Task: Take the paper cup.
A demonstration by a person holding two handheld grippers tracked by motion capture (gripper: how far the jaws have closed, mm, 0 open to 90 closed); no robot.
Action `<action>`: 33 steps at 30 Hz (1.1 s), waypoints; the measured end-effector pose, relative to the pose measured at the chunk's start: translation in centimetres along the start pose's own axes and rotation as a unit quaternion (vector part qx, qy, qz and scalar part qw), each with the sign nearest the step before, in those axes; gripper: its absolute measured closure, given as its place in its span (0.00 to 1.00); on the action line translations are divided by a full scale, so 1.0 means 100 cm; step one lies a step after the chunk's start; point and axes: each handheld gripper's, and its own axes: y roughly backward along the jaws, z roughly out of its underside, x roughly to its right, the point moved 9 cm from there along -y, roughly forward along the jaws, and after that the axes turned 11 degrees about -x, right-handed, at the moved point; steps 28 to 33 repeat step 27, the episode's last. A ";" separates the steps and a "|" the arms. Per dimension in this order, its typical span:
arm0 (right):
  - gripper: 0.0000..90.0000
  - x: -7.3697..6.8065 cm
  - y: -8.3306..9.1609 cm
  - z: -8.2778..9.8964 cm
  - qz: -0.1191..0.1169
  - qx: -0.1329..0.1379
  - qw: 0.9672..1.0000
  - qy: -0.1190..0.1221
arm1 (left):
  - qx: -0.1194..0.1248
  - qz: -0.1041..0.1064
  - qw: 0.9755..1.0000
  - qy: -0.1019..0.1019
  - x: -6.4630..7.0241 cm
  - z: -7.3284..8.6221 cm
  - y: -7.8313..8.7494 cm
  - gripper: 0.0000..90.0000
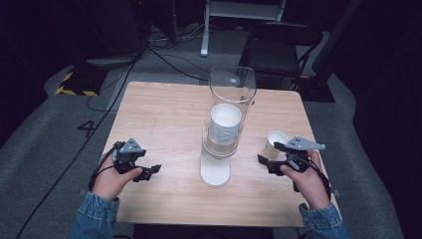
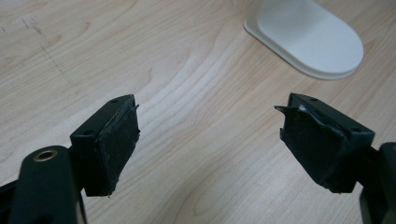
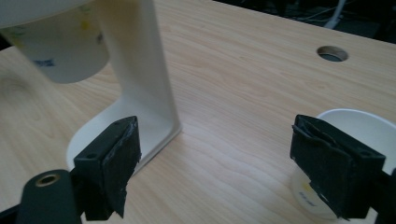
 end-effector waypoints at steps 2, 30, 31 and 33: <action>0.19 -0.010 -0.003 0.005 -0.018 -0.002 1.000 0.005 | -0.007 -0.006 1.000 -0.011 0.003 0.004 -0.002 0.22; 0.20 -0.025 -0.060 0.076 -0.017 -0.066 0.997 0.037 | 0.042 -0.021 0.998 0.033 0.002 0.032 -0.031 0.20; 0.20 -0.025 -0.060 0.076 -0.017 -0.066 0.997 0.037 | 0.042 -0.021 0.998 0.033 0.002 0.032 -0.031 0.20; 0.20 -0.025 -0.060 0.076 -0.017 -0.066 0.997 0.037 | 0.042 -0.021 0.998 0.033 0.002 0.032 -0.031 0.20</action>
